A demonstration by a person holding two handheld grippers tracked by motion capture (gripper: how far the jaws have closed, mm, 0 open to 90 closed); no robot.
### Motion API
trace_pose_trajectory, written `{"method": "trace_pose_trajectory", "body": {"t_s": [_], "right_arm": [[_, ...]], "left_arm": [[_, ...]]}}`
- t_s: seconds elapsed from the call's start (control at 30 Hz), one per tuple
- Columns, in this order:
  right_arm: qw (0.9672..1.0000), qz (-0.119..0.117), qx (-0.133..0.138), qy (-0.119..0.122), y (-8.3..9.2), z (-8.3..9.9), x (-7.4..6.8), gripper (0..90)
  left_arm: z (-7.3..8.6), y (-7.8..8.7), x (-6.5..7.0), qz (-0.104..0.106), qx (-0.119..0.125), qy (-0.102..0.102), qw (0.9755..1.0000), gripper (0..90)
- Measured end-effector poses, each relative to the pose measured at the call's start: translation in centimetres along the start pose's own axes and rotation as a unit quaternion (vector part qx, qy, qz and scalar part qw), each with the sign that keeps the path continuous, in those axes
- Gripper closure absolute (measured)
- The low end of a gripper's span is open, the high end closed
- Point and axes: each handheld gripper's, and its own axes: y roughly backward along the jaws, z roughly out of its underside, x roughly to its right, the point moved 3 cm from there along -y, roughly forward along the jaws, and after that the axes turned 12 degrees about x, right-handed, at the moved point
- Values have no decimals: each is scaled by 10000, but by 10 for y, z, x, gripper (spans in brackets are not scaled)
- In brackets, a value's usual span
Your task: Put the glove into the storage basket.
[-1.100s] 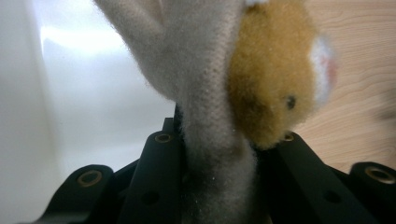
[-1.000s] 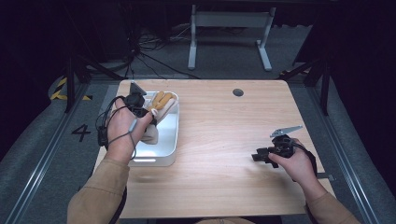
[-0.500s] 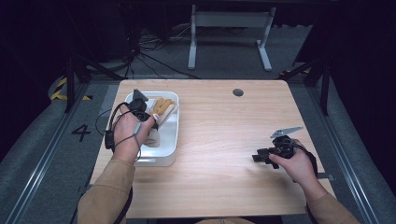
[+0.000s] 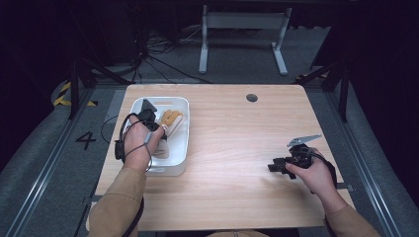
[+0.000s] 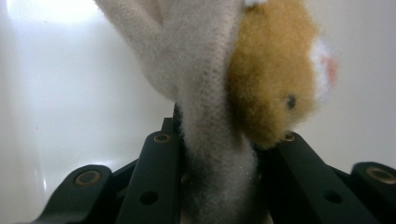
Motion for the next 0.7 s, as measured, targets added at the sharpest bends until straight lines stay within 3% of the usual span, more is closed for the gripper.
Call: {"method": "trace_pose_trajectory", "body": {"t_s": [0.2,0.47,0.7], "right_arm": [[10000,-5,13,6,0,0,0,562],[10000,-22,40,36,0,0,-1,559],[10000,-5,55,35,1,0,0,558]], "left_arm": [[3,-6,-4,-64,-137,5,9999,740],[4,-15,-10,-109,-236,216,9994,739],[6,-23,-12,-134,-352,259,9990,739]]}}
